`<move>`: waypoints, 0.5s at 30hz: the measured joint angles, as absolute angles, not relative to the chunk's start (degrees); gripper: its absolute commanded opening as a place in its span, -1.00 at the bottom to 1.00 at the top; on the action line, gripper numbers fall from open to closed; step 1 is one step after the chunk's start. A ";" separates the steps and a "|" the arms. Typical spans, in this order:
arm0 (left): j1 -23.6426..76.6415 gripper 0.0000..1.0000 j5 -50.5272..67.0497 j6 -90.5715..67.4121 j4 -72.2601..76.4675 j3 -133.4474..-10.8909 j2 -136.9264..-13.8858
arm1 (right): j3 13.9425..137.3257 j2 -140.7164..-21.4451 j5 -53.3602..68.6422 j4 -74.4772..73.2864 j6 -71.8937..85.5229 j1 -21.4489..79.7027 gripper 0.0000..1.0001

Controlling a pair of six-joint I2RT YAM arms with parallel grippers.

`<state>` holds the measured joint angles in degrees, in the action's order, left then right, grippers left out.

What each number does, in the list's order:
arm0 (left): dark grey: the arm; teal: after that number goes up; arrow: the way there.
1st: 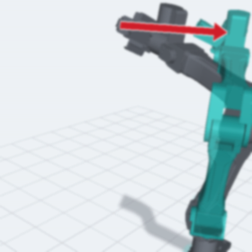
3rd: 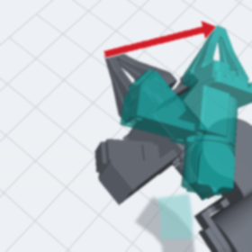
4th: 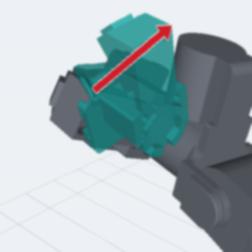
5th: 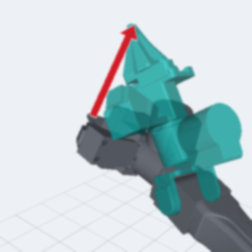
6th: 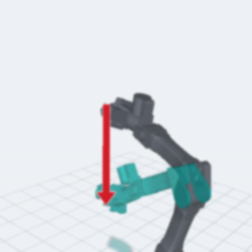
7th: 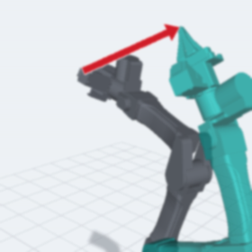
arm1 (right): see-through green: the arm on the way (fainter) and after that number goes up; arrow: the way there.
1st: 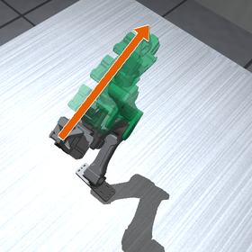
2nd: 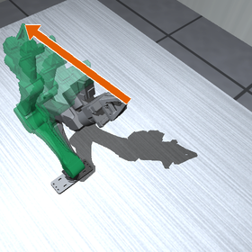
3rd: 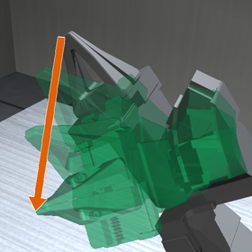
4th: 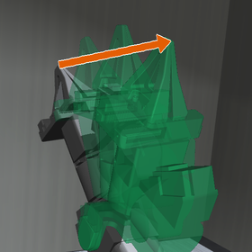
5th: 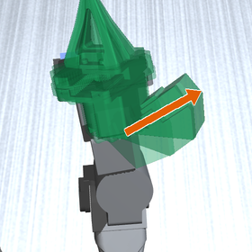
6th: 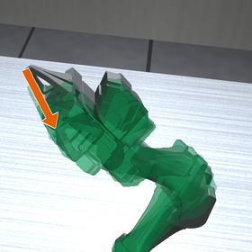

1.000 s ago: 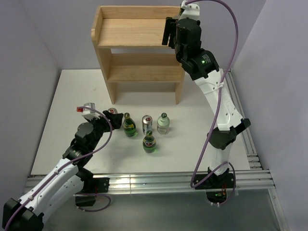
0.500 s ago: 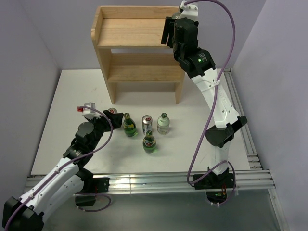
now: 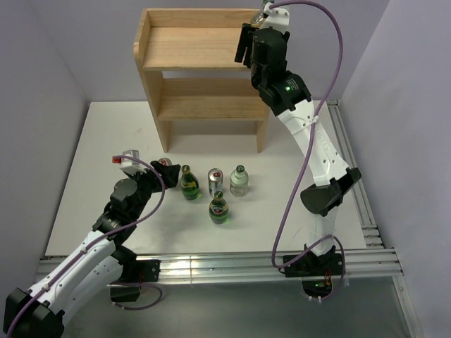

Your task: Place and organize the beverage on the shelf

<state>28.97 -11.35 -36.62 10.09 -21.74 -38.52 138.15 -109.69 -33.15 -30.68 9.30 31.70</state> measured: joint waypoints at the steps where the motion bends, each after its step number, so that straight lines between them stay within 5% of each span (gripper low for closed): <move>1: 28.97 0.91 -11.46 -36.62 10.09 -21.74 -38.52 | 137.73 -109.69 -33.32 -30.00 9.32 31.64 -0.51; 15: 28.97 0.91 -11.90 -36.62 10.07 -21.74 -38.52 | 133.23 -109.19 -35.81 -22.81 9.26 31.64 -0.66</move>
<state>28.97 -11.90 -36.62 10.07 -21.74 -38.52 133.23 -109.19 -35.81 -22.81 9.26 31.64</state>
